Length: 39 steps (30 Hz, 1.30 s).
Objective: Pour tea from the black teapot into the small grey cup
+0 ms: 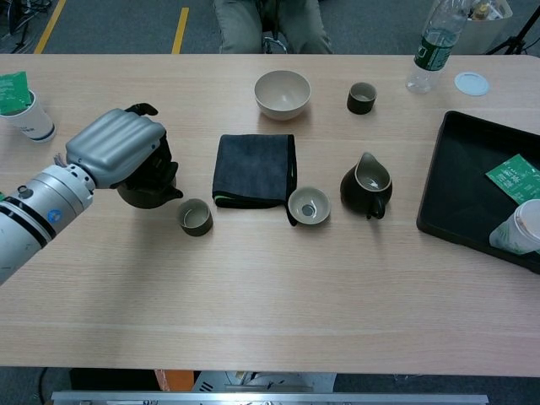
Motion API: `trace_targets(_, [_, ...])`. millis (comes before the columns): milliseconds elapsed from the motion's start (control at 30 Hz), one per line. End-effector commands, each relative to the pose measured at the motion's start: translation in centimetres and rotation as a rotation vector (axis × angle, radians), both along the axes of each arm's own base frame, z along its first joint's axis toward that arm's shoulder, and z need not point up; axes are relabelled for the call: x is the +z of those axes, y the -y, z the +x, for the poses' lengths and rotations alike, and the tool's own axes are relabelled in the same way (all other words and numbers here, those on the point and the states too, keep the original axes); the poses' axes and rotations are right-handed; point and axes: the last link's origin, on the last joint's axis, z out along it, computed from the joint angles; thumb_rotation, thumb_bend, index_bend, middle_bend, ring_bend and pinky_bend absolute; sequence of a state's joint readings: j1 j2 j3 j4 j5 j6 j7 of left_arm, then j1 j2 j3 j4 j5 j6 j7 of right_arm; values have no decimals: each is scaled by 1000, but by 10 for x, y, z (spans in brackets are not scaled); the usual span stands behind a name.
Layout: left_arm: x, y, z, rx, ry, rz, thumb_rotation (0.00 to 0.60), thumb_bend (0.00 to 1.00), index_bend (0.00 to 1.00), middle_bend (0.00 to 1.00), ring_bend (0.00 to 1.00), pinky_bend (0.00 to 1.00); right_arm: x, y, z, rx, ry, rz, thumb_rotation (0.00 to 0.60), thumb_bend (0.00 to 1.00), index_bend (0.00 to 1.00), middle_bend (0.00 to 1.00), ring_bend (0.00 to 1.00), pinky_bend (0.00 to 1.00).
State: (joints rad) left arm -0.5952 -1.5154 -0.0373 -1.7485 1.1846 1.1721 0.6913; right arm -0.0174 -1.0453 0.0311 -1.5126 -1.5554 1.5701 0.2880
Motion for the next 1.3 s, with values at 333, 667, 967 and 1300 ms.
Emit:
trace_targets(333, [-7,2,-1,-36,-32,25,506,559,935,1000,872,131,0,0,-1,-2,0,-1,600,110,317,347,225,286])
trace_targets(667, [-10,4,-2,-59,-44,37,515,560,935,1000,872,131,0,0,-1,-3,1,-1,600,111,317,347,225,286])
trace_targets(967, [-12,7,0,-83,-55,49,522,559,935,1000,872,131,0,-1,-2,-8,2,-4,600,111,316,347,225,286])
trace_targets(1300, [-15,13,4,-121,-77,61,528,559,934,1000,872,131,1,-1,-4,-12,3,-5,600,111,316,347,225,286])
